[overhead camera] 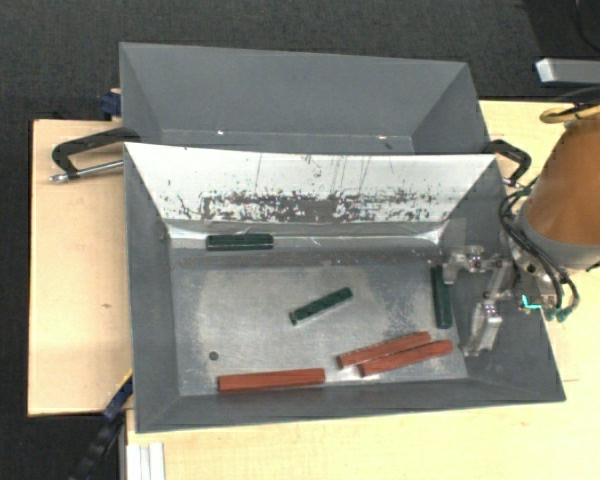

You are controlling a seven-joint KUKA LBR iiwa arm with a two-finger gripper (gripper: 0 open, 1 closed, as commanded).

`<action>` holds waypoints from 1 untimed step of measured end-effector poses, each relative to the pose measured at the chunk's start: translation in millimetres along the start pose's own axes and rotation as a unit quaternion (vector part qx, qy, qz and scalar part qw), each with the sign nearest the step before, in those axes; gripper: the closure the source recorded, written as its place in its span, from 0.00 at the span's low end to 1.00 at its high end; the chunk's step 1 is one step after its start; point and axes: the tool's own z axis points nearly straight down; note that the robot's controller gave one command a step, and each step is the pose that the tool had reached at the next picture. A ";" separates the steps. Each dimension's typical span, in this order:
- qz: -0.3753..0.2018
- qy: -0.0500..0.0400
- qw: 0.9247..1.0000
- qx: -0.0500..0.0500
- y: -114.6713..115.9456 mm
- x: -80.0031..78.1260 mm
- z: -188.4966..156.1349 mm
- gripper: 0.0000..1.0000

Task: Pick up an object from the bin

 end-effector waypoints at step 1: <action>-0.001 -0.004 1.000 0.001 0.6 -1.3 -4.0 0.00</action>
Offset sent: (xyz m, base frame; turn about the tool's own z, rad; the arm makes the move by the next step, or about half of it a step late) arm -0.0001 -0.0010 -0.0974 -0.2954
